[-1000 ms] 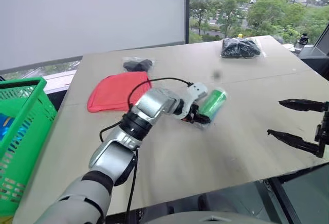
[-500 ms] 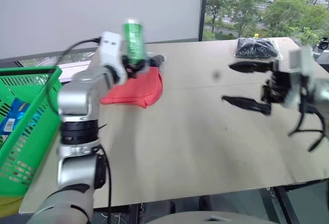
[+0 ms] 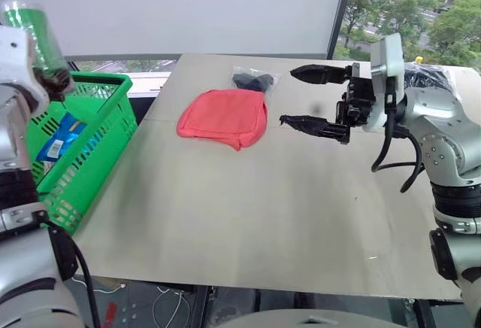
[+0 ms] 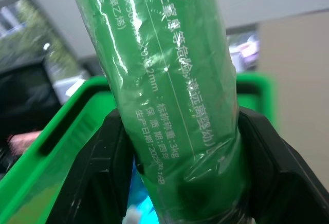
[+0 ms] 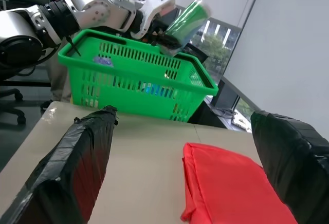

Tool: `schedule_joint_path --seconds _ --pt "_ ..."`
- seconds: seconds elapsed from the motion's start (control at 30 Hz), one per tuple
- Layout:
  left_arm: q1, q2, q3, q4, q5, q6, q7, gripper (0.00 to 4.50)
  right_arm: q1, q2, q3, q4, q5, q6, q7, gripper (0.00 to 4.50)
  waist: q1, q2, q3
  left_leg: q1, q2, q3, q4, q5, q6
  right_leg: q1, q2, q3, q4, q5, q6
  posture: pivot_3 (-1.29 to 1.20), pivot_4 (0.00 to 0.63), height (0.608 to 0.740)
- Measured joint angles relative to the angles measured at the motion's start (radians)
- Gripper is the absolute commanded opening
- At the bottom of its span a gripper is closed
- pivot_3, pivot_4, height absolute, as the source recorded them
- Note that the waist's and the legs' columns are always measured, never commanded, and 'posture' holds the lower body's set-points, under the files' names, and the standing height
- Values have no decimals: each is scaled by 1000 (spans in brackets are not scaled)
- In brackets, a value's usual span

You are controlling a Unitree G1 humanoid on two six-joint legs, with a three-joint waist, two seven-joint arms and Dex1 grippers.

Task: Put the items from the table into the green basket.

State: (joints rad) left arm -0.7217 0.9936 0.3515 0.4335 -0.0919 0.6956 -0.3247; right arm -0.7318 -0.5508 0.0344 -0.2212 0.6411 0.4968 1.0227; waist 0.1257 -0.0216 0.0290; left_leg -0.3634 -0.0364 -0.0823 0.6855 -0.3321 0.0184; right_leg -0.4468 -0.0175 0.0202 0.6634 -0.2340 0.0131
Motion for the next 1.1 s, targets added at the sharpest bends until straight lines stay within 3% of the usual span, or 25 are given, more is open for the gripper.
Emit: schedule_joint_path --seconds 0.17,0.2,0.27,0.33,0.47,0.63,0.7,0.8,0.83,0.93,1.1 --pt "8 3 5 58 10 -1 29 2260 0 13 3 -5 -11 -6 -3 4500 -1 -1 -1 0 0 -1 0 3 -4 0 0 -1 2 0 -1 234 0 740" --pt "26 3 4 59 12 -7 30 2975 0 16 6 -9 -15 -8 -3 4500 -1 -1 -1 1 1 -1 0 3 -4 0 0 -1 4 1 -1 234 0 740" --pt "48 3 4 61 12 -6 29 3481 1 16 6 -14 -17 -8 -2 4500 -3 -1 -1 2 1 -1 0 3 -4 0 0 -1 5 1 -2 236 0 740" --pt "67 3 4 61 12 -4 29 4421 2 16 6 -17 -19 -9 -1 4500 -5 -2 -2 2 1 0 0 3 -4 0 0 -1 6 1 -2 238 0 740" --pt "78 -2 14 49 28 -51 98 4421 9 15 6 -19 -27 -10 3 4500 -3 -3 -2 2 1 -1 0 3 -4 -1 0 -2 7 1 -2 231 0 740" --pt "63 -94 33 -54 28 -246 163 4421 46 3 5 -22 -63 -19 -25 4500 12 -5 -6 2 1 -1 0 3 -4 0 -2 -2 8 1 -3 211 0 740" --pt "53 -177 27 -144 -13 -260 150 4421 80 -11 -2 -16 -118 -27 -80 4500 23 -6 -10 2 0 -1 1 3 -4 0 -2 -2 8 1 -3 191 0 740" --pt "47 -378 -68 -356 -217 -161 -21 4421 174 -83 -26 86 -255 -27 -214 4500 44 -10 -14 1 -1 -2 3 3 -4 1 -4 -3 8 1 -3 145 0 740" --pt "51 -395 -98 -382 -249 -140 -58 4421 191 -95 -34 107 -271 -27 -224 4500 42 -10 -14 1 -1 0 3 3 -4 0 -3 -2 8 1 -3 127 0 740" --pt "102 -390 -185 -463 -327 -72 -221 4421 278 -183 -69 170 -290 -43 -194 4500 7 -7 -15 3 2 4 0 3 -4 -1 0 2 8 1 -3 92 0 740" --pt "229 -338 -216 -491 -376 -16 -365 4421 376 -265 -148 198 -277 -64 -122 4500 -85 -3 -17 9 7 14 -3 3 -3 0 3 6 9 -1 -6 64 0 740"
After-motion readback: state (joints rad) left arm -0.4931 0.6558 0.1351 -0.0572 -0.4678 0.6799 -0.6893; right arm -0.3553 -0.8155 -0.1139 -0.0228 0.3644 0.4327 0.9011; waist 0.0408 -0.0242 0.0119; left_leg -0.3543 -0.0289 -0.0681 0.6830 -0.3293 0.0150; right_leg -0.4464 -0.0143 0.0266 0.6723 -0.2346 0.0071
